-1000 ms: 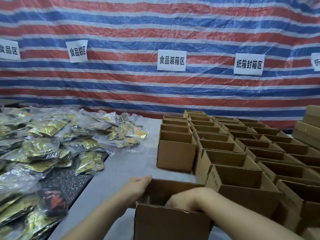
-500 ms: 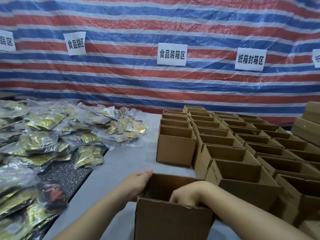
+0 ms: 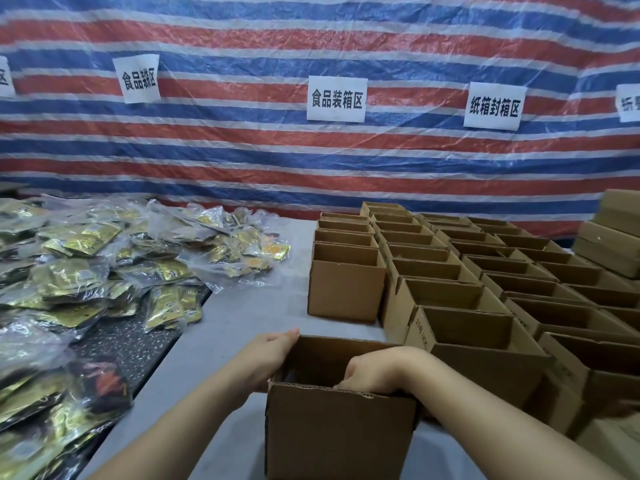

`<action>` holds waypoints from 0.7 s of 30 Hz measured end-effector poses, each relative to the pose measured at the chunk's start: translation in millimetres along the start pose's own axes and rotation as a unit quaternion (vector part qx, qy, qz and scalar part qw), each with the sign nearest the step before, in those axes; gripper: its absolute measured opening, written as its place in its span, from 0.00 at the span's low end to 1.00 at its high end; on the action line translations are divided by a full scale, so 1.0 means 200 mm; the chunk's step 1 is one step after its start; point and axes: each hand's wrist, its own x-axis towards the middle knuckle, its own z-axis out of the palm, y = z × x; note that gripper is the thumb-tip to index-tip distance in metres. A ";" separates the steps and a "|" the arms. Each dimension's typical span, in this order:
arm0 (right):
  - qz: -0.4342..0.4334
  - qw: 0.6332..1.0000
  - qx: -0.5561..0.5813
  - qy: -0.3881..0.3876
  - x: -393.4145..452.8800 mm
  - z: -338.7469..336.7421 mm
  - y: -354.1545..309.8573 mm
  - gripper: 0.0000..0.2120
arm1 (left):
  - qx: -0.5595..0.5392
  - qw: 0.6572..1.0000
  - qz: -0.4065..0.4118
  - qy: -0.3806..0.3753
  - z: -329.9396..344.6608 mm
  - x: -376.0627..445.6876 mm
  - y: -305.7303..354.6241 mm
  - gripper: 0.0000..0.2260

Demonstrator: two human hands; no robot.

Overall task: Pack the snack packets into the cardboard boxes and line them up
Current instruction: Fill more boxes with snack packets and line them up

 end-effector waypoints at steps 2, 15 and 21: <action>-0.004 0.999 0.039 -0.013 -0.02 0.00 -0.01 0.22 | 0.005 1.000 0.002 0.002 -0.01 -0.01 0.01 0.16; -0.051 0.930 -0.066 0.357 -0.07 0.02 0.05 0.18 | 0.006 1.000 -0.005 -0.015 -0.01 -0.02 0.02 0.19; -0.036 0.923 -0.128 0.360 -0.07 0.07 0.07 0.18 | -0.024 1.000 -0.010 0.010 0.03 -0.05 0.04 0.17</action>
